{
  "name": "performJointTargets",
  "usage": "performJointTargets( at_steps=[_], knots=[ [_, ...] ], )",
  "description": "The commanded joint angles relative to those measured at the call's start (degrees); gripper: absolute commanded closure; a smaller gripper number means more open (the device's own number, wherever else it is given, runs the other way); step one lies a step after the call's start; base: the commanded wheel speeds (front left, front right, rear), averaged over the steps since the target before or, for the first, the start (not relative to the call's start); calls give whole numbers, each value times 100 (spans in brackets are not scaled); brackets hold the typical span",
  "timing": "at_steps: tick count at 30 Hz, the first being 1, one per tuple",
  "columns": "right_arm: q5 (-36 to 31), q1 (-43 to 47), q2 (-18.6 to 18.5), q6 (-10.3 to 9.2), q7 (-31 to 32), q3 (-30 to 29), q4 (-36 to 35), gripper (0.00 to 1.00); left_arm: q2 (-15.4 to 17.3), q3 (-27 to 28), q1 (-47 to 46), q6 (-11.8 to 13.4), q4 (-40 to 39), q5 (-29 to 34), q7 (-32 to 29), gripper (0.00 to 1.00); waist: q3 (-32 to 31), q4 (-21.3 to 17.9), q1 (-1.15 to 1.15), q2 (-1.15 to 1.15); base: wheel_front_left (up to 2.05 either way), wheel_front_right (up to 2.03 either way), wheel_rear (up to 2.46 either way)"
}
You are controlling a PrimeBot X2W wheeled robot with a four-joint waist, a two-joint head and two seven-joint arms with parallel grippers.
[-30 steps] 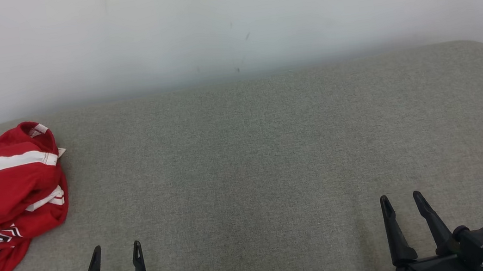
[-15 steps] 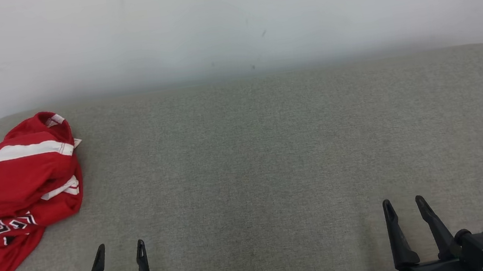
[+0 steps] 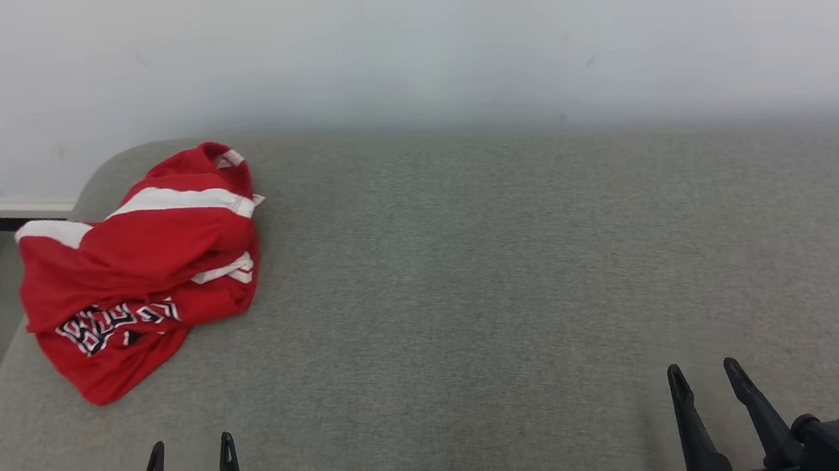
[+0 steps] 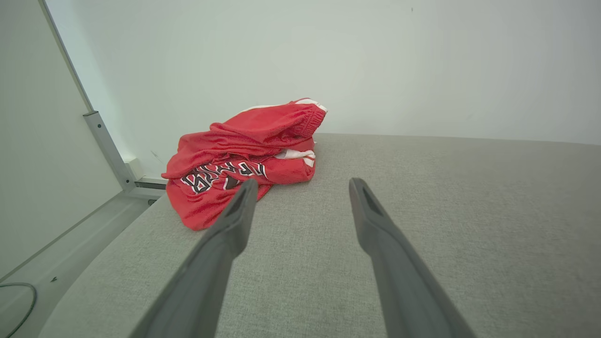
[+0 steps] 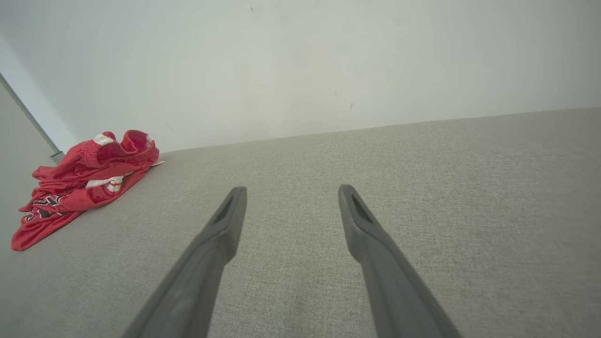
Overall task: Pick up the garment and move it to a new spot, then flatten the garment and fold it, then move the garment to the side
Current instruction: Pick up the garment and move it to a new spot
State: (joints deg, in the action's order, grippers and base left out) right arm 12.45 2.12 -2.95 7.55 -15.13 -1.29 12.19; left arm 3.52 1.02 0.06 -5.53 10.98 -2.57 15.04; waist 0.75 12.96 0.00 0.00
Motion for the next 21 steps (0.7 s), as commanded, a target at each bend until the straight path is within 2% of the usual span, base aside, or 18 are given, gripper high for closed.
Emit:
performJointTargets(
  at_steps=[1,6,7,12,21],
  knots=[
    [21,50,12,-12,-4,-12,-2,0,22,19,95,25,-7,38,22,0,-63,513,0,0,0,0,0],
    [15,148,12,-12,-4,4,19,0,40,46,110,34,20,47,22,0,-134,991,0,0,0,0,0],
    [22,147,12,-12,-4,52,32,0,42,77,125,42,45,38,22,0,-159,1268,0,0,0,0,0],
    [10,153,11,-12,-4,48,47,0,30,79,96,46,42,15,22,0,-127,1578,0,0,0,0,0],
    [-86,-74,10,-12,-4,224,140,0,1,294,211,160,-114,-86,22,0,43,1676,0,0,0,0,0]
  ],
)
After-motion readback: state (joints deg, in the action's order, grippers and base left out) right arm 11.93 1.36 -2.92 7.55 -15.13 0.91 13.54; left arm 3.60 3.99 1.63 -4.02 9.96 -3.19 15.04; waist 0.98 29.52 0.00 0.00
